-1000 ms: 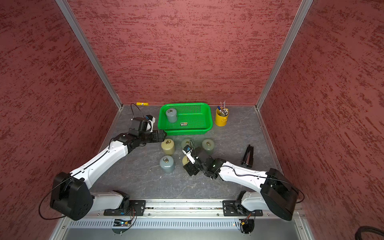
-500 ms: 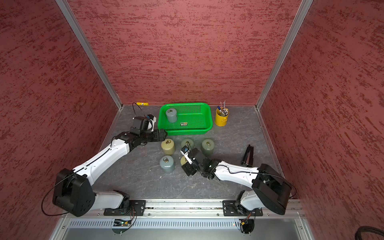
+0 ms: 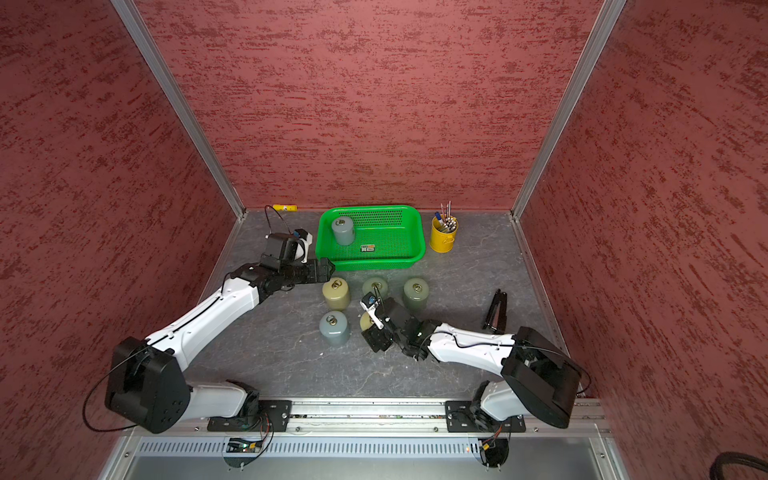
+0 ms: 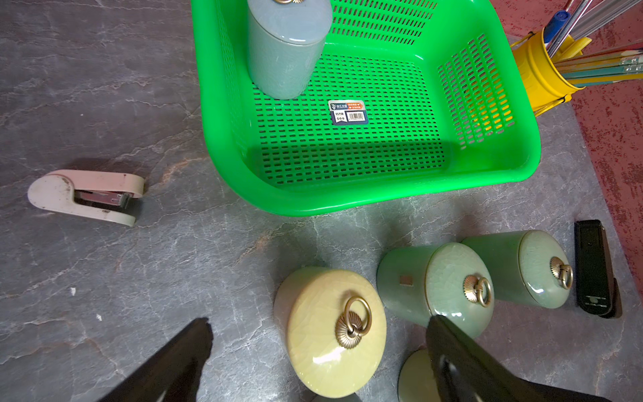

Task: Take the tea canister out of the basket
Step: Place the tea canister at the center of the board.

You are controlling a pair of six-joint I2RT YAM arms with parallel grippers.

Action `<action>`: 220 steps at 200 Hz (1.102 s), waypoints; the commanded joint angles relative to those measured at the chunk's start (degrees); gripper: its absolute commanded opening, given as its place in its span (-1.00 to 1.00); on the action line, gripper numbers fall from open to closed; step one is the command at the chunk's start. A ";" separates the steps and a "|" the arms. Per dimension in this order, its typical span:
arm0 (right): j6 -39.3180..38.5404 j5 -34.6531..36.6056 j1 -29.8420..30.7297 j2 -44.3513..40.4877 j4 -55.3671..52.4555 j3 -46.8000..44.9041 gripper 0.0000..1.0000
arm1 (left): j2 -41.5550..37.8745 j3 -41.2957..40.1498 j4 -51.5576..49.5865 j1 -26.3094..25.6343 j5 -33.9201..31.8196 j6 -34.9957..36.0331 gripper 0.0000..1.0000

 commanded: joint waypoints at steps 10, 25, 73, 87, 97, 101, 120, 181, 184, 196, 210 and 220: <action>0.82 2.01 0.56 -0.07 4.73 -0.11 0.86 | 0.42 1.13 0.21 -0.32 -0.45 0.79 0.99; 1.03 2.32 0.67 -0.14 5.04 -0.29 0.97 | 0.40 1.13 0.18 -0.28 -0.39 0.76 0.99; 0.98 3.11 0.69 -2.19 5.65 -0.50 0.98 | 1.53 4.30 -1.25 -0.33 -0.42 1.75 0.99; 0.68 4.29 0.74 -4.07 5.58 -0.68 0.98 | 2.40 6.35 -1.83 -0.26 -0.76 2.34 0.99; 0.54 5.83 0.83 -6.16 6.11 -1.44 0.98 | 3.13 7.80 -2.02 -0.29 -0.86 2.66 0.99; 0.49 6.56 0.80 -7.19 6.63 -1.98 0.98 | 3.59 8.39 -2.09 -0.28 -0.72 2.71 0.99; -0.09 9.99 0.86 -12.37 8.61 -4.46 0.98 | 5.90 11.58 -2.20 -0.33 -0.29 3.08 0.99; -3.42 13.70 0.88 -18.28 4.04 -0.41 0.98 | 24.70 33.73 -11.79 0.41 -1.99 8.01 0.99; -3.45 13.70 0.91 -18.14 3.78 0.00 0.98 | 25.67 34.90 -12.34 0.53 -2.17 8.31 0.99; -3.18 13.91 0.88 -17.58 3.16 1.08 0.98 | 29.79 39.82 -14.81 0.93 -2.55 9.47 0.99; -2.66 13.80 0.87 -17.05 3.08 1.65 0.98 | 34.06 44.75 -16.86 1.23 -3.41 10.65 0.99; -2.22 13.79 0.89 -16.62 3.17 1.83 0.98 | 36.45 47.56 -17.58 1.42 -3.94 11.44 0.99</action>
